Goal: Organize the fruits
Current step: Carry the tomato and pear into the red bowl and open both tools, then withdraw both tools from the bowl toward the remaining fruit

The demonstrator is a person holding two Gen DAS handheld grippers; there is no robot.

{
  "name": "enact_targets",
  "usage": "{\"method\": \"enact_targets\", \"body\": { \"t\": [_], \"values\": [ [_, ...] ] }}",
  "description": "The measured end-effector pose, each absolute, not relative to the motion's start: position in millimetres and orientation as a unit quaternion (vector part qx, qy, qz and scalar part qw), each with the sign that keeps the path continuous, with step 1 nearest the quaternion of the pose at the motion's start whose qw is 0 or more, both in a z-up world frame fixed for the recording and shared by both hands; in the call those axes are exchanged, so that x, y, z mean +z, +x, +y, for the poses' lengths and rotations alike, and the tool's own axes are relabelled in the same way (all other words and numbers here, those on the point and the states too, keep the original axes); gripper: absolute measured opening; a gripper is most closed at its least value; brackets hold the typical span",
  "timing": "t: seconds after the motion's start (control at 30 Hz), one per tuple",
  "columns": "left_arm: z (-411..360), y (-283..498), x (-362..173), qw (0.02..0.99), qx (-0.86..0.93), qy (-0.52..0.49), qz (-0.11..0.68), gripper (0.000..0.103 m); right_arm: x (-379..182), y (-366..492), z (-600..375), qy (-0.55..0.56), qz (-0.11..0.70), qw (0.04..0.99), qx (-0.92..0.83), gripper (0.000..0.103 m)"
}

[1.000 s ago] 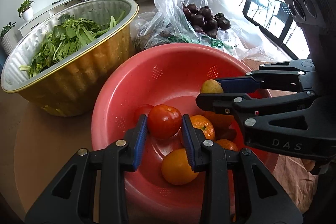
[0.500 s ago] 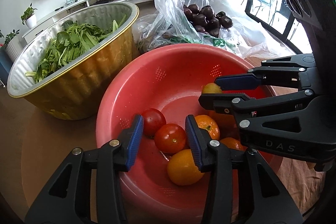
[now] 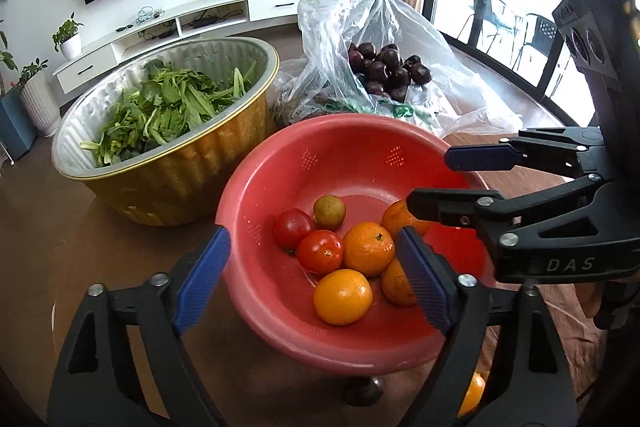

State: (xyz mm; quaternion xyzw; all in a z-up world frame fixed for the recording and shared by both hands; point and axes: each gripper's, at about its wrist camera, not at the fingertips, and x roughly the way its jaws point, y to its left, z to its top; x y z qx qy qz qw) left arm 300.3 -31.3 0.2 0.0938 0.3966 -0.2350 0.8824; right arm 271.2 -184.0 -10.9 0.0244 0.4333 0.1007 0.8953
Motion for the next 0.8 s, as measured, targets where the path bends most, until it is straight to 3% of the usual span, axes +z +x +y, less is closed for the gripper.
{"method": "enact_targets", "body": {
  "t": [0.07, 0.23, 0.57, 0.8],
  "values": [
    [-24, 288, 10, 0.889, -0.234, 0.084, 0.385, 0.103, -3, 257, -189, 0.039, 0.423, 0.899, 0.107, 0.07],
    [-2, 254, 25, 0.903, -0.214, 0.061, 0.368, 0.103, 9, 211, -193, 0.063, 0.397, 0.907, 0.125, 0.082],
    [24, 170, -2, 0.899, -0.2, 0.007, 0.39, 0.103, -11, 144, -173, 0.073, 0.421, 0.891, 0.153, 0.082],
    [36, 133, -31, 0.888, -0.193, -0.025, 0.417, 0.103, -28, 143, -157, 0.054, 0.452, 0.877, 0.155, 0.074]
  ]
}}
